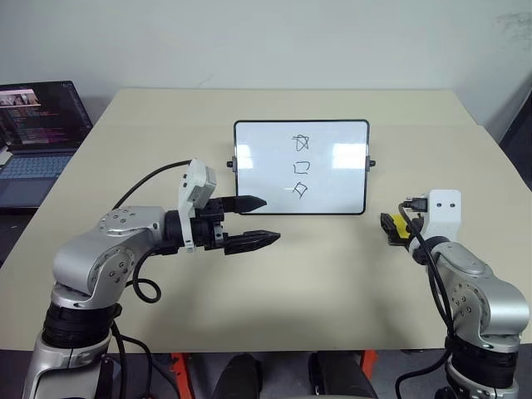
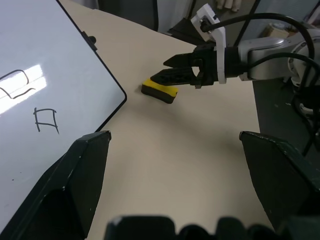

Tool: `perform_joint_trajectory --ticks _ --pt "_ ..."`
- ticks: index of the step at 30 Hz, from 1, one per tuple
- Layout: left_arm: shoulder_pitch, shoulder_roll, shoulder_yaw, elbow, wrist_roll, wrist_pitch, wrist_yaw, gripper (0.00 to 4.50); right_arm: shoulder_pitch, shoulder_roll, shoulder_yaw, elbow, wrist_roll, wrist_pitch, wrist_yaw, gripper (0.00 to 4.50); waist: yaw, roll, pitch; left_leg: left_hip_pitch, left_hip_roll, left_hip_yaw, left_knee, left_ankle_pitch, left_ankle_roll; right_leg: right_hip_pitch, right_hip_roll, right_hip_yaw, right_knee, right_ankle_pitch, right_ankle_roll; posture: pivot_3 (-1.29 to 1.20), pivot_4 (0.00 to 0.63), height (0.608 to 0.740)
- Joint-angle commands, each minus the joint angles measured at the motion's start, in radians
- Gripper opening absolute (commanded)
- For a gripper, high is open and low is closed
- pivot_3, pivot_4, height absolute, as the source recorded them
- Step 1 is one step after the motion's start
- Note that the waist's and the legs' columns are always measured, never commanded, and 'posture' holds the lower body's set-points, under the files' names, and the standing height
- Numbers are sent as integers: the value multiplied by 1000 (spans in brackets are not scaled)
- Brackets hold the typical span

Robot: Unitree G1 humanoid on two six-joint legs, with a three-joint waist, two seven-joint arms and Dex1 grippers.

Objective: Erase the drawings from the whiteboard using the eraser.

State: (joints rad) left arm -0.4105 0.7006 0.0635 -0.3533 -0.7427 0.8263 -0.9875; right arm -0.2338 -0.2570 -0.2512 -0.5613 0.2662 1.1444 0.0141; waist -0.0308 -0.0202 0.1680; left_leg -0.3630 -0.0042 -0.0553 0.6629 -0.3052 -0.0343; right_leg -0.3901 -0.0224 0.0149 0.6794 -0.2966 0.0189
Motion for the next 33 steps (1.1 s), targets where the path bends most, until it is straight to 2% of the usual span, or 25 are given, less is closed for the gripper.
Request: perform_joint_trajectory --ticks 1,6,33 --pt "18 13 -13 8 25 -54 -29 4500 -26 -19 -4 10 -2 -10 16 4444 -1 0 0 0 0 0 0 0 0 0 0 0 0 0 0 0 150 740" --pt "44 22 -39 15 64 -95 -50 4500 -23 -19 3 45 -2 -17 29 4444 -1 0 0 0 0 0 0 0 0 0 0 0 0 0 0 0 150 740" --pt "38 21 -30 18 78 -110 -46 4500 -38 22 -12 137 -18 -41 12 4444 -1 1 1 0 0 0 0 0 0 0 0 0 0 0 0 0 150 740"
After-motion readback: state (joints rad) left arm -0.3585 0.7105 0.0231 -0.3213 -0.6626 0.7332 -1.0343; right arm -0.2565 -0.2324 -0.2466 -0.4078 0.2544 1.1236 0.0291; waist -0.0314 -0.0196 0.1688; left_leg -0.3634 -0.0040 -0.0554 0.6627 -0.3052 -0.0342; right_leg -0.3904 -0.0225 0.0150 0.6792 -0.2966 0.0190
